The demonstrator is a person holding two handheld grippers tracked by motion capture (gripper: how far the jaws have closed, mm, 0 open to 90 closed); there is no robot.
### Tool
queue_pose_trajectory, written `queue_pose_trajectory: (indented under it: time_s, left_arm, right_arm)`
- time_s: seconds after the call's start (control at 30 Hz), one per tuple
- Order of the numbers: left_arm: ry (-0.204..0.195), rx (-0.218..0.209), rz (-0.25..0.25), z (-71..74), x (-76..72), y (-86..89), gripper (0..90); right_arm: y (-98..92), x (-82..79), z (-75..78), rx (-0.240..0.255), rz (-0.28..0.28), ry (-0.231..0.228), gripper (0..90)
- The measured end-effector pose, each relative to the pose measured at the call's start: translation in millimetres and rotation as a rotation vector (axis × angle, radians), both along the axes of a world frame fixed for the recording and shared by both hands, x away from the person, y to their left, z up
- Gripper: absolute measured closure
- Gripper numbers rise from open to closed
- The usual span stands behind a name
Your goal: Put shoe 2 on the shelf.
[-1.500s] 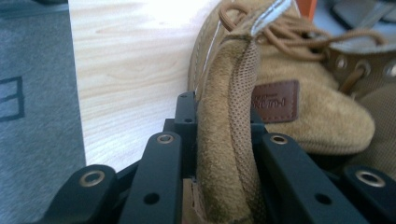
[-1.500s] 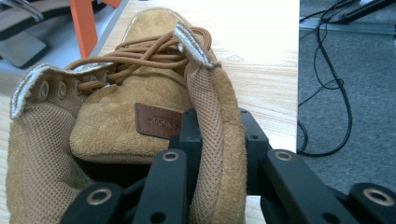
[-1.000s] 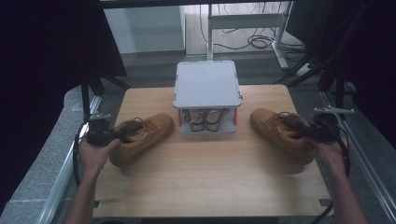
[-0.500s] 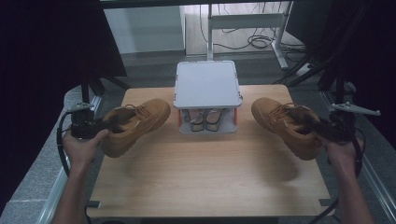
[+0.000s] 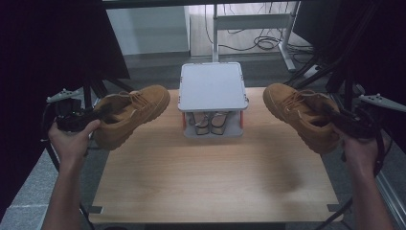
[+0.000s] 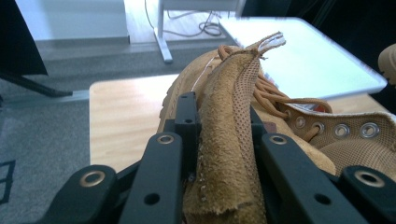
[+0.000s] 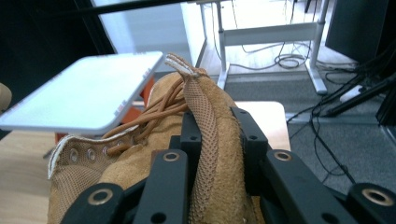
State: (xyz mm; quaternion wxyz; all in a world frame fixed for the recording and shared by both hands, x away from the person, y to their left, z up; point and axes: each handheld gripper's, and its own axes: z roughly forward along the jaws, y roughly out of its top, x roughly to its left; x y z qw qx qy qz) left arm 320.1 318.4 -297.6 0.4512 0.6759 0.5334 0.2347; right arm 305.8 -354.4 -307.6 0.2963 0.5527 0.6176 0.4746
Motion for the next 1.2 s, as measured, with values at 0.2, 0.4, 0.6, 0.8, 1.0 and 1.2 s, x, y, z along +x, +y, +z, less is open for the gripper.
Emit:
queue_pose_trajectory:
  time_s: [0.2,0.4,0.6,0.8,1.0,1.2]
  left_arm:
    - [-0.025,-0.061,0.011,15.1,12.3,-10.0,76.0]
    - [-0.047,-0.141,0.031,20.5,27.1,-32.4,75.8]
    - [-0.055,-0.220,0.034,20.0,41.0,-55.2,75.7]
    - [-0.081,-0.278,0.046,18.9,52.5,-76.2,75.3]
    - [-0.095,-0.338,0.073,19.6,64.1,-95.4,74.8]
    - [-0.074,-0.413,0.110,15.3,79.7,-113.5,74.3]
  right_arm:
    - [18.2,9.4,18.5,0.036,-0.009,-0.029,77.0]
    - [47.0,24.5,29.1,0.107,-0.037,-0.062,76.6]
    - [73.6,41.7,27.1,0.236,-0.063,-0.078,76.1]
    - [92.6,57.7,19.0,0.326,-0.083,-0.072,75.7]
    - [109.0,67.9,18.7,0.389,-0.134,-0.098,75.2]
    - [126.0,77.8,25.9,0.442,-0.184,-0.117,74.7]
